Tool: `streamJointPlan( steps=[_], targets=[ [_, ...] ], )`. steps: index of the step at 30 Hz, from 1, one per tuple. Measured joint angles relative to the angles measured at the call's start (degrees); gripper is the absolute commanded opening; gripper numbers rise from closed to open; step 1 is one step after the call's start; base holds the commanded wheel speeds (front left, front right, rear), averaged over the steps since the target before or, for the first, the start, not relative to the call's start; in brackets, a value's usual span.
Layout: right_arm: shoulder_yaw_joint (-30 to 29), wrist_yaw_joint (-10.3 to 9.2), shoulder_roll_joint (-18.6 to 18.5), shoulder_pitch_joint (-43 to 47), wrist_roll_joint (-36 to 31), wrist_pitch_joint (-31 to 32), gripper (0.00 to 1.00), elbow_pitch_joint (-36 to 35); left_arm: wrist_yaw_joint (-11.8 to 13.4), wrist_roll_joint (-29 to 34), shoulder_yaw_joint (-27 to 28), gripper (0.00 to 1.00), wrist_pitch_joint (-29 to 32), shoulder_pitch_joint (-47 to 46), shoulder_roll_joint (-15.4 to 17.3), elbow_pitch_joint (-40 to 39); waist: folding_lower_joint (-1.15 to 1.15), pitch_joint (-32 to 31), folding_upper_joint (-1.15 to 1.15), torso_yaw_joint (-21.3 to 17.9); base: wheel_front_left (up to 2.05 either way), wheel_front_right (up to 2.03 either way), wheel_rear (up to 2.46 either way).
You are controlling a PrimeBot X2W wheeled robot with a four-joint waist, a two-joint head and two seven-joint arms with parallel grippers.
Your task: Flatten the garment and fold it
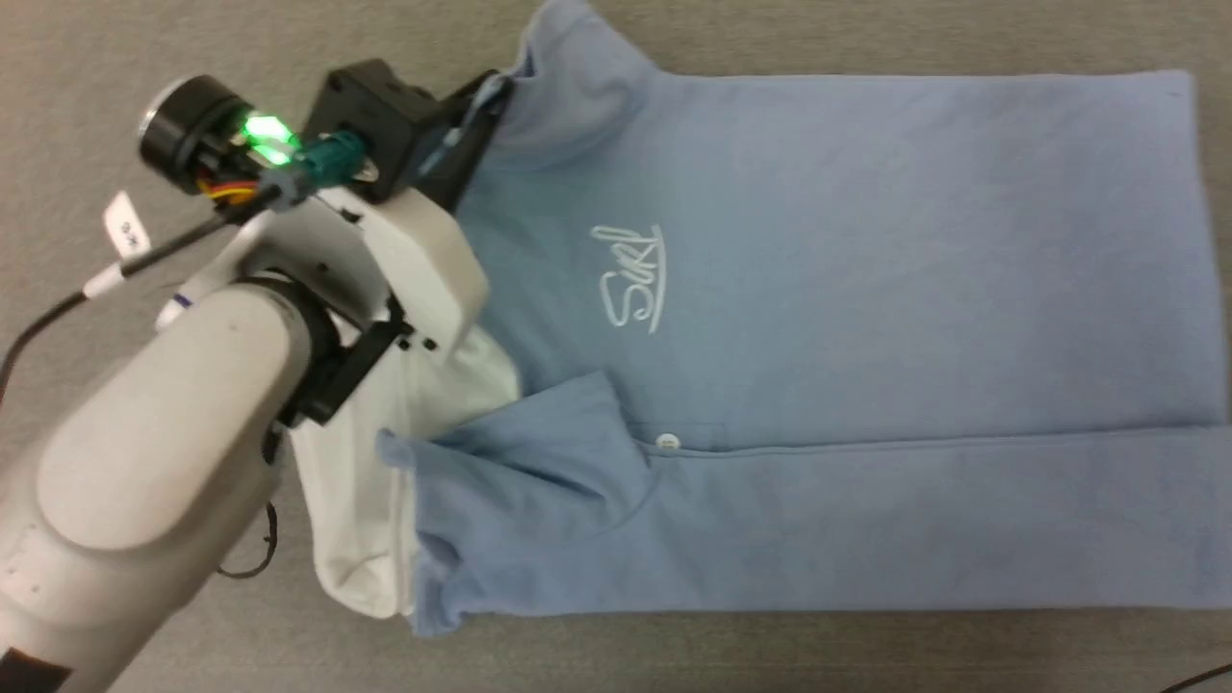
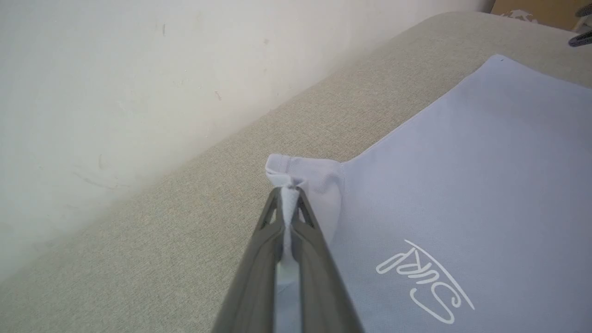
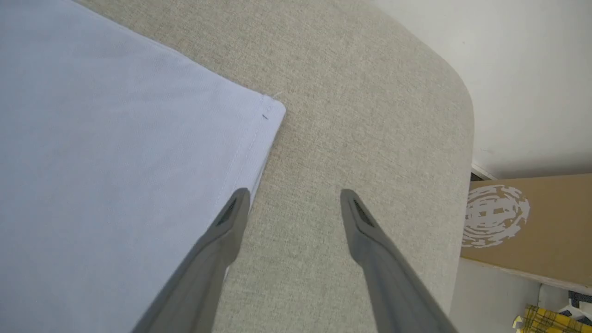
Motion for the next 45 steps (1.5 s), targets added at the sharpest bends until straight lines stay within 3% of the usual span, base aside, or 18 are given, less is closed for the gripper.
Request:
streamJointPlan(
  steps=[9,18,19,20,25,33,39,45],
  targets=[
    [8.26,0.01,-4.59,-10.85,2.18,1.64,1.0,10.96,0.97,2.23,-3.52,0.0,-2.12,0.49,-4.8,-3.28,0.01,3.14,0.0,6.84,0.0,0.0,0.0],
    [9.51,-0.09,-5.76,-14.25,6.48,-0.52,1.0,20.16,0.97,3.01,-6.21,0.0,-4.13,1.13,-8.0,-1.91,-0.01,4.74,0.0,11.45,0.0,0.0,0.0],
    [10.03,-0.15,-6.0,-14.25,6.93,-0.6,0.81,20.36,0.96,3.01,-6.28,0.0,-4.36,1.42,-8.14,-1.53,0.0,4.77,0.0,11.66,0.0,0.0,0.0],
    [10.7,-0.16,-6.31,-14.27,7.46,-0.91,0.0,20.49,0.94,3.01,-6.41,0.0,-4.6,1.72,-8.17,-1.05,0.0,4.69,0.0,11.76,0.0,0.0,0.0],
    [14.22,-0.24,-5.76,-14.24,9.04,-3.69,0.0,21.38,1.04,1.78,-5.35,0.0,-6.47,2.71,-8.2,0.79,0.0,3.43,0.0,11.45,0.0,0.0,0.0],
    [16.01,-0.05,-2.94,-13.01,8.59,-13.48,0.0,23.97,2.13,-0.29,-3.18,0.0,-9.83,5.44,-6.84,2.25,0.01,-1.15,0.0,9.78,0.0,0.0,0.0],
    [14.71,-0.04,-2.23,-11.55,7.98,-19.86,0.0,22.59,3.88,-2.08,-1.49,0.0,-10.69,10.12,-3.33,1.01,0.0,-5.94,0.0,8.24,0.0,0.0,0.0],
    [10.65,-0.04,-0.87,-1.63,7.54,-24.16,0.0,18.41,6.46,-5.13,-0.22,0.0,-10.38,17.78,1.22,-3.86,-0.01,-11.08,0.0,6.67,0.0,0.0,0.0]
  ],
)
